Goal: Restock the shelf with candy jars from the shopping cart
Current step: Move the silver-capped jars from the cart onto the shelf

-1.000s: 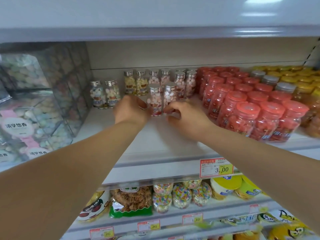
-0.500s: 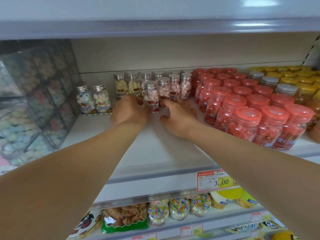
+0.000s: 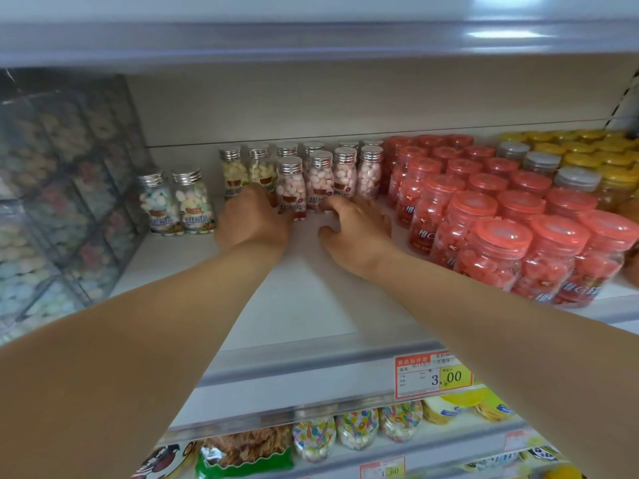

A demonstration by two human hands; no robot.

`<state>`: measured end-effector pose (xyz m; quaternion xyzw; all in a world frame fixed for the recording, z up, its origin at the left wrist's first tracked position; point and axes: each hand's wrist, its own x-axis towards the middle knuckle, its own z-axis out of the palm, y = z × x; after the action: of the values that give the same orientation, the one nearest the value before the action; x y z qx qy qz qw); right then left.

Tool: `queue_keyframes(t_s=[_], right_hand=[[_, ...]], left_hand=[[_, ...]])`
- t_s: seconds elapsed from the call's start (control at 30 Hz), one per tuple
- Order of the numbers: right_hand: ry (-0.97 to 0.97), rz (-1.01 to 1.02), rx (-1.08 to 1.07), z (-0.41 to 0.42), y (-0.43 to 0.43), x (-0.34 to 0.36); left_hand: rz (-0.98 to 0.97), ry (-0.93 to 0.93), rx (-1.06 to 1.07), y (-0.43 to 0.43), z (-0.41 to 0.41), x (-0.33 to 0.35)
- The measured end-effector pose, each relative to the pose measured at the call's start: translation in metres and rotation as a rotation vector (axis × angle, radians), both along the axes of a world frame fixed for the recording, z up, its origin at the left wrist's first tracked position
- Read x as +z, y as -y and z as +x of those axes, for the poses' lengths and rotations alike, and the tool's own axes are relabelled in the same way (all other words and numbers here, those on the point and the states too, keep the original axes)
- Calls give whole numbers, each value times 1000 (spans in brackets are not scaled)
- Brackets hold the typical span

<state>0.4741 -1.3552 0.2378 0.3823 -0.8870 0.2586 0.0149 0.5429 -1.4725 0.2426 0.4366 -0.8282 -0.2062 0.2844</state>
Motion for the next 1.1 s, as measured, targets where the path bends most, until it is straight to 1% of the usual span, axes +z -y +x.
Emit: queue_keyframes(t_s=[0.13,0.3,0.43,0.5,0.57,0.73,0.87,1.1], right_hand=[[-29,33,3,-1,1,-3],[-25,13,9,-2,2,-6],[19,-204,-55,-8,0,-3],[27,-246,-44,-9,0,-1],[35,-199,-33,-10,1,0],[-7,-90,-87,-15,1,-3],[-20,-62,-105,-12,2,-3],[-16,-26,-122,-13,1,-5]], left_hand=[[-20,31,8,6,-7,-4],[10,37,16,5,-10,-2],[29,34,-24,2,-9,-2],[46,24,-46,0,-8,-2],[64,9,-54,-2,-8,0],[49,15,-73,-10,-4,3],[19,23,-89,-10,-3,2],[-7,52,-177,-7,-5,-1]])
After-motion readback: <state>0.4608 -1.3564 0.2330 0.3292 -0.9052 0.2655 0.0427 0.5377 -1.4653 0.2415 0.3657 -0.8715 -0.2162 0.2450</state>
